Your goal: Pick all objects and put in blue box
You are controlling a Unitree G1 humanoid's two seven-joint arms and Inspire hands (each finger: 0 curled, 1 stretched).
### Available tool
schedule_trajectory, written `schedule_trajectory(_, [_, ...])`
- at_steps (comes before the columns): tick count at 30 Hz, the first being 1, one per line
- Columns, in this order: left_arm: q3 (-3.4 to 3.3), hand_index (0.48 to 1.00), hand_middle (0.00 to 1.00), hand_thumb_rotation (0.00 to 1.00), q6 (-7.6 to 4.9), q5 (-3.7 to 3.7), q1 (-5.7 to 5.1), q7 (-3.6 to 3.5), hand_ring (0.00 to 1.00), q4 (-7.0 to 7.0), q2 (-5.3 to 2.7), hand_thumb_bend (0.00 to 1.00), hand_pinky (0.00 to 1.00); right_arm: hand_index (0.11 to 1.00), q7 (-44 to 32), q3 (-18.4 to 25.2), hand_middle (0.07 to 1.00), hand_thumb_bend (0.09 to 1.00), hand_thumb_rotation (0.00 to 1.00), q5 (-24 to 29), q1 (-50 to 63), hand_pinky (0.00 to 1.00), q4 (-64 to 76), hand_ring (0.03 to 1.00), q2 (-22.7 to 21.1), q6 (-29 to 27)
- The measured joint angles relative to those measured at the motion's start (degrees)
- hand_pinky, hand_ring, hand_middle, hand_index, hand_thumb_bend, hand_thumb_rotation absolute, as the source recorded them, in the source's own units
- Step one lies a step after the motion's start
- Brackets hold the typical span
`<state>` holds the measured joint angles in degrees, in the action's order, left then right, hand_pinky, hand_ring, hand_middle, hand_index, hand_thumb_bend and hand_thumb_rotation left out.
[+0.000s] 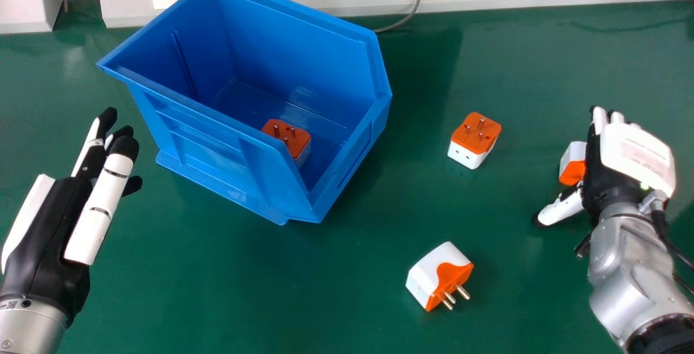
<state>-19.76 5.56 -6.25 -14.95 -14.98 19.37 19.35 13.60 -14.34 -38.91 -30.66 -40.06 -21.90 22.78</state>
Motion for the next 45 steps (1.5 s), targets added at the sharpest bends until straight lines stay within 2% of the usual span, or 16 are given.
schedule_trajectory(4, [-0.44,1.000,0.98,1.00,0.01,-0.41,-0.35,0.00,0.96,0.19,0.00,0.43,0.90,0.943,-1.5,-0.4,0.997,0.758,0.10,0.2,-0.3,0.98,-0.3,1.000,-1.0,-0.9])
schedule_trajectory(11, [-0.85,1.000,0.98,1.00,0.12,-0.46,-0.76,-0.01,0.96,0.89,0.04,0.44,0.90,0.937,-5.1,-0.4,0.991,0.748,0.09,1.1,-1.3,0.97,-0.5,1.000,-2.0,-1.0])
schedule_trajectory(25, [-1.10,1.000,0.98,1.00,0.64,-0.51,-0.79,-0.33,0.96,1.63,0.28,0.44,0.90,0.913,-13.1,-0.4,0.971,0.722,0.02,3.0,-2.2,0.96,0.1,0.999,-6.5,-0.8])
schedule_trajectory(33, [-1.40,1.000,0.98,1.00,0.81,-0.56,-0.58,-0.98,0.96,1.62,0.37,0.45,0.90,0.907,-18.6,-0.5,0.969,0.698,0.00,2.9,-2.2,0.93,2.2,0.989,-9.7,0.4])
schedule_trajectory(38, [-1.43,1.000,0.98,1.00,1.37,-0.56,-0.54,-1.02,0.96,1.70,0.36,0.45,0.90,0.897,-20.6,-1.1,0.959,0.669,0.00,2.8,-2.3,0.93,2.2,0.983,-11.2,0.0])
schedule_trajectory(45, [-1.49,1.000,0.98,1.00,1.54,-0.55,-0.54,-0.98,0.96,2.22,0.37,0.45,0.90,0.887,-21.4,-1.1,0.947,0.657,0.00,2.8,-2.5,0.93,2.2,0.982,-11.6,-1.0])
